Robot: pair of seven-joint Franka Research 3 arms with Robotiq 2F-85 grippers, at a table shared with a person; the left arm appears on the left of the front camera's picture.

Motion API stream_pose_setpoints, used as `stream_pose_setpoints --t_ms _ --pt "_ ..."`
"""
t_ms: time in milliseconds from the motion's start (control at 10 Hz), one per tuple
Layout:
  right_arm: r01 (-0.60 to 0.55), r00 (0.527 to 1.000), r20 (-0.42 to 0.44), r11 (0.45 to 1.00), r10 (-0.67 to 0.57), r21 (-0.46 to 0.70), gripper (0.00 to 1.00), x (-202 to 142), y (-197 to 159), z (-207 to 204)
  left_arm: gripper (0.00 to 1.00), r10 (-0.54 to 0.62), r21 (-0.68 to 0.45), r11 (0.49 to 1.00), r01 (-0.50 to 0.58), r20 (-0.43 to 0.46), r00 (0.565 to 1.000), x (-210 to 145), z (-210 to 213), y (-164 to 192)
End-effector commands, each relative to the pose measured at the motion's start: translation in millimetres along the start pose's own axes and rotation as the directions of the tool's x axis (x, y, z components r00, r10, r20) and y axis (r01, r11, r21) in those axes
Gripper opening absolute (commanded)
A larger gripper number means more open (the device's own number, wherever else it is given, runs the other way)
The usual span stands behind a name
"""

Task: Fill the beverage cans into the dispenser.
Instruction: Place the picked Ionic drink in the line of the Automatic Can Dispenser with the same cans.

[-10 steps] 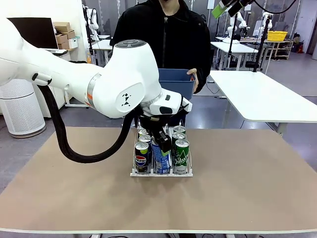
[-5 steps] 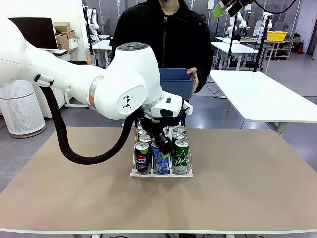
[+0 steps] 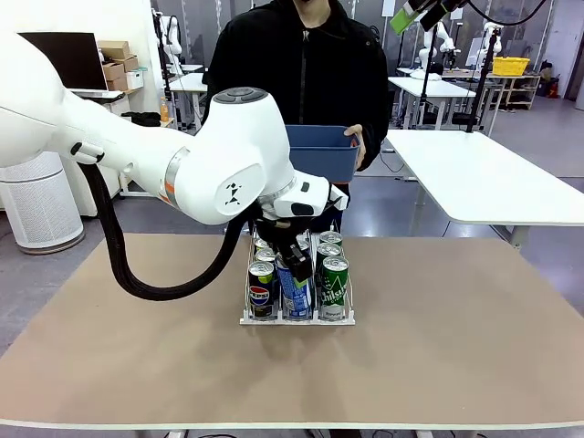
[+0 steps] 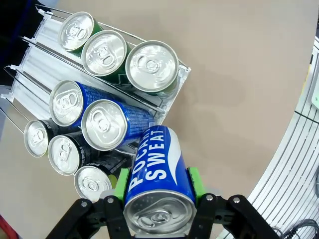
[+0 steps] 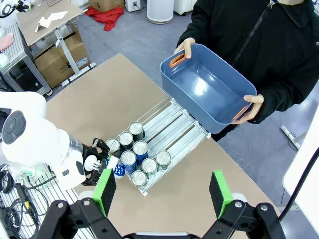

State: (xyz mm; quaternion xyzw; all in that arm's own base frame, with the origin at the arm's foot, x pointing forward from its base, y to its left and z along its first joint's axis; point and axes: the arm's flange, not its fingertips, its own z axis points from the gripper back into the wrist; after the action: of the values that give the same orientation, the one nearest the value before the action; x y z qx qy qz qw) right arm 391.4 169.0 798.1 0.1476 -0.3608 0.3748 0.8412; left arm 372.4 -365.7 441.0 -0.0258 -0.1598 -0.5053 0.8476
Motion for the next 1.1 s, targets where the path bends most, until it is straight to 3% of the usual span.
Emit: stream_pose_setpoints --t_ms 0,500,1000 --pt "0.001 1.000 0.001 1.000 -0.001 -0.001 1.00 -0.6 -0.2 0.7 0.57 0.011 0.065 0.998 -0.015 0.050 0.999 5.8 -8.4 10.5" --pt "0.001 1.000 0.001 1.000 -0.001 -0.001 1.00 -0.6 -0.2 0.7 0.57 0.051 0.084 0.995 -0.060 0.111 0.993 13.3 -26.4 29.4" --pt "0.001 1.000 0.001 1.000 -0.001 -0.001 1.00 -0.6 -0.2 0.7 0.57 0.086 0.093 0.991 -0.092 0.071 0.994 20.0 -39.7 44.3"
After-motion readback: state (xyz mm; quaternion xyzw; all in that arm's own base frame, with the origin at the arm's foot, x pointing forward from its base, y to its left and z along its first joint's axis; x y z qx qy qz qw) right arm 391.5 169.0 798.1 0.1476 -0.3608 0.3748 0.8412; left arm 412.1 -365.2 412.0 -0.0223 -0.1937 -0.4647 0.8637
